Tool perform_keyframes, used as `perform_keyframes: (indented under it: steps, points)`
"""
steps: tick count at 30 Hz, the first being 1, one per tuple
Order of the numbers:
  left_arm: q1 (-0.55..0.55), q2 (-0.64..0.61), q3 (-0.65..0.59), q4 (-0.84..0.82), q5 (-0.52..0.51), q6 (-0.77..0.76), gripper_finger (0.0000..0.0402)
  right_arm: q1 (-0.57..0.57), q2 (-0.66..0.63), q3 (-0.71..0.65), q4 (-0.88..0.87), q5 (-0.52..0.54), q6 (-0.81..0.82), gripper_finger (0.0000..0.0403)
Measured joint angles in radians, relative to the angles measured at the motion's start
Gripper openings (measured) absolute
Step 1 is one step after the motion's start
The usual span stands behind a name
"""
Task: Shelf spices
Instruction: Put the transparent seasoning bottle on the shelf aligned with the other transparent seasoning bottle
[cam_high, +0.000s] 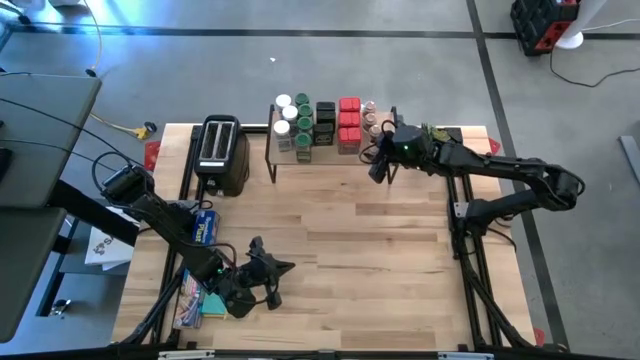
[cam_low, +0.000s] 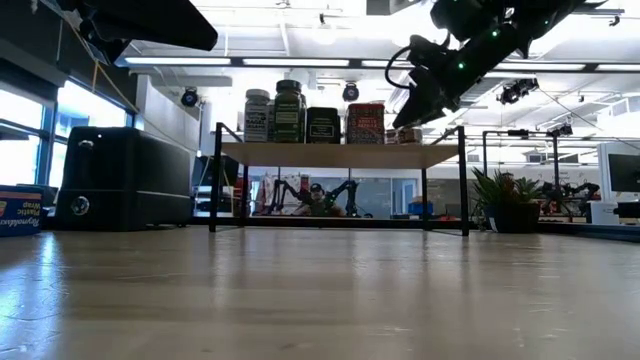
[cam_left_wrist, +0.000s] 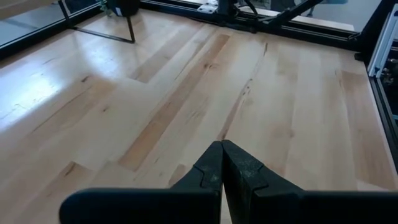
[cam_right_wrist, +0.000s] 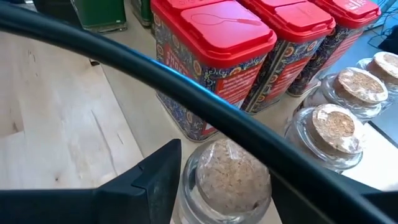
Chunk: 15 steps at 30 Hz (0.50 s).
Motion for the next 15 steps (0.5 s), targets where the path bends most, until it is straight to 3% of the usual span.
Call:
perform_keyframes:
  steps: [10, 15]
  points:
    - [0.000, 0.000, 0.000, 0.009, 0.004, 0.000, 0.0000, 0.000, 0.000, 0.051, -0.007, 0.022, -0.001, 0.0214]
    - [-0.002, 0.000, 0.000, 0.022, 0.005, 0.000, 0.0000, 0.002, -0.011, 0.116, -0.089, 0.025, -0.005, 0.0215]
